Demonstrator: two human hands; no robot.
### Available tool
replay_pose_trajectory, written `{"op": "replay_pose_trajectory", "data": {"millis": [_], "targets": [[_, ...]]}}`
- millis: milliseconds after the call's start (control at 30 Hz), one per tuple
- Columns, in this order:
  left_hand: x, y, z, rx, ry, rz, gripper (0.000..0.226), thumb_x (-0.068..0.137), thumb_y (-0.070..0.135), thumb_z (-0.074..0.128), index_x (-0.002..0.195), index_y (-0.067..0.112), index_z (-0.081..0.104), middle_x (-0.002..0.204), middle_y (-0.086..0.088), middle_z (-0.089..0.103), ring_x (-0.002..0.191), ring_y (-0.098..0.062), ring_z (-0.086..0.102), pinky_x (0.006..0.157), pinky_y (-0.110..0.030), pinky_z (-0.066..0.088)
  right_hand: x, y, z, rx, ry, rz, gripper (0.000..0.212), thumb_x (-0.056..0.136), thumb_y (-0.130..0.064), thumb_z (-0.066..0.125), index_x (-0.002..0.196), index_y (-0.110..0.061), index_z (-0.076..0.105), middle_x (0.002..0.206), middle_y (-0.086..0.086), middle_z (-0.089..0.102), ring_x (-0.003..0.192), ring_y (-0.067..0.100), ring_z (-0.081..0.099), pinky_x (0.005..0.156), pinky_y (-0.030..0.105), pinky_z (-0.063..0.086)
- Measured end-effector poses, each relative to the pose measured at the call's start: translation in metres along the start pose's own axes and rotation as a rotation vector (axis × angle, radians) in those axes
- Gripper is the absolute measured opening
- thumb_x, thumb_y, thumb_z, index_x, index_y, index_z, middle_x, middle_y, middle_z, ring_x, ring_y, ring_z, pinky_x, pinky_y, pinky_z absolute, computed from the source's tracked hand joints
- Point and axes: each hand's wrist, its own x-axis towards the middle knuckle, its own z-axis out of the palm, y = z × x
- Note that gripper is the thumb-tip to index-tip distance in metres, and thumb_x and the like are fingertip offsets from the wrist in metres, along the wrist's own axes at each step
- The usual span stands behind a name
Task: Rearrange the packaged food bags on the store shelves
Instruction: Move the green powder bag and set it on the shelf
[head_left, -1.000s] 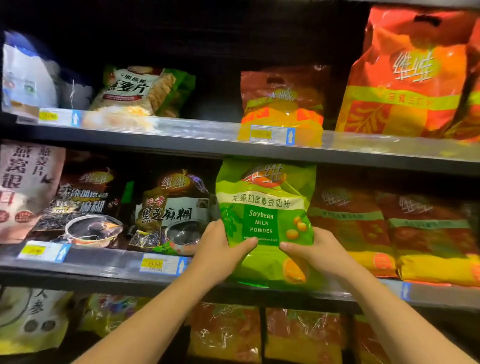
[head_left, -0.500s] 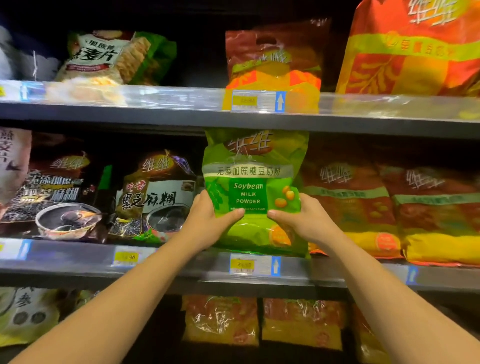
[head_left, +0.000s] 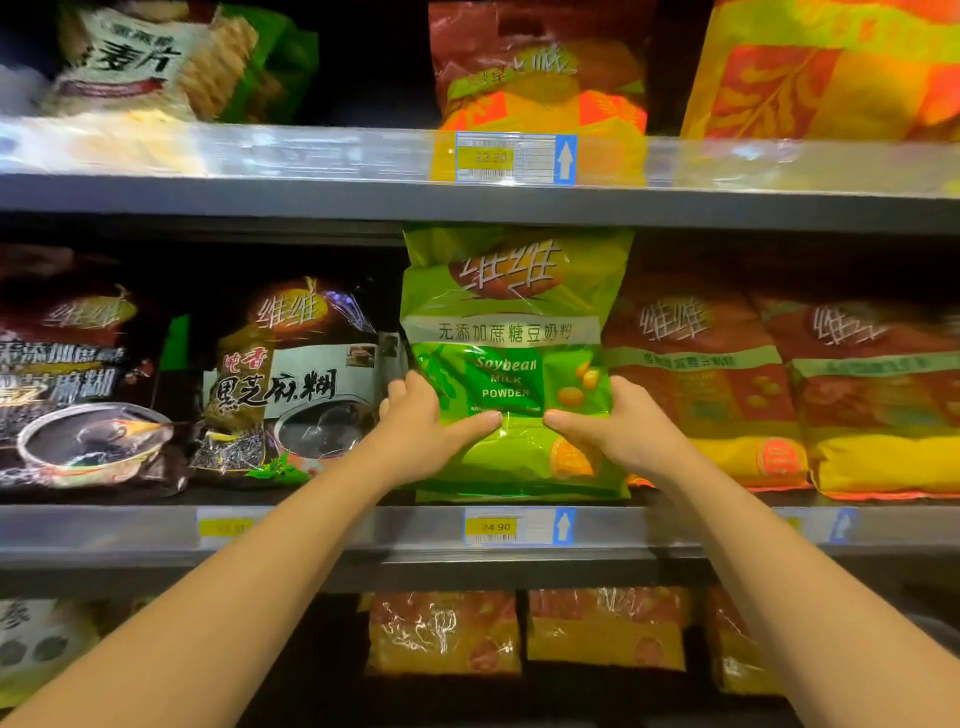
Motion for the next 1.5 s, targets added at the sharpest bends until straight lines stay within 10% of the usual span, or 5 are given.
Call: {"op": "replay_pose_trajectory", "data": {"millis": [233,767,900,1133,1500], "targets": [[-0.004,-0.005,-0.003,0.099,-0.077,0.006,0.115,0.075,0.083,0.06,0.15,0.001,0.027,0.151,-0.014,0.033,0.135,-0.033,0.042,0.109,-0.048,0.044,-0.017,-0.002,0.0,0.007,-0.022,0.011,0.054,0.081,-0.026,0.091,0.128,-0.017,0.066,0.115,-0.009,0.075,0.106,0.013,0.072,0.095,0.037,0.059],[-0.024,-0.011,-0.001,0.071,-0.272,0.021,0.149,0.033,0.109,0.048,0.153,0.022,0.039,0.15,-0.004,0.047,0.133,-0.027,0.051,0.111,-0.049,0.045,-0.033,-0.003,-0.017,-0.047,-0.221,0.178,0.028,0.074,-0.025,0.095,0.092,-0.02,0.073,0.078,-0.018,0.077,0.073,0.0,0.072,0.062,0.016,0.056],[-0.025,-0.009,-0.005,0.047,-0.281,0.018,0.143,0.037,0.106,0.055,0.151,0.021,0.043,0.147,-0.004,0.052,0.129,-0.026,0.055,0.109,-0.047,0.047,-0.033,-0.009,-0.02,-0.126,-0.226,0.188,0.03,0.07,-0.034,0.097,0.088,-0.02,0.076,0.09,-0.012,0.079,0.089,0.013,0.073,0.09,0.035,0.061],[-0.026,-0.003,-0.019,0.06,-0.338,0.068,0.083,0.073,0.082,0.067,0.138,0.032,0.056,0.131,0.007,0.066,0.114,-0.015,0.064,0.106,-0.04,0.049,-0.038,-0.026,-0.022,-0.298,-0.17,0.22,0.081,0.066,-0.048,0.097,0.126,-0.02,0.05,0.124,-0.003,0.066,0.115,0.021,0.065,0.102,0.043,0.055],[-0.055,-0.028,-0.074,0.302,-0.205,0.065,0.109,0.082,0.075,0.064,0.159,0.008,0.029,0.159,-0.013,0.044,0.141,-0.031,0.047,0.112,-0.039,0.042,-0.083,-0.082,-0.006,-0.767,-0.041,0.299,0.099,0.082,-0.062,0.079,0.153,-0.009,0.035,0.151,0.017,0.046,0.137,0.037,0.049,0.111,0.052,0.047]]}}
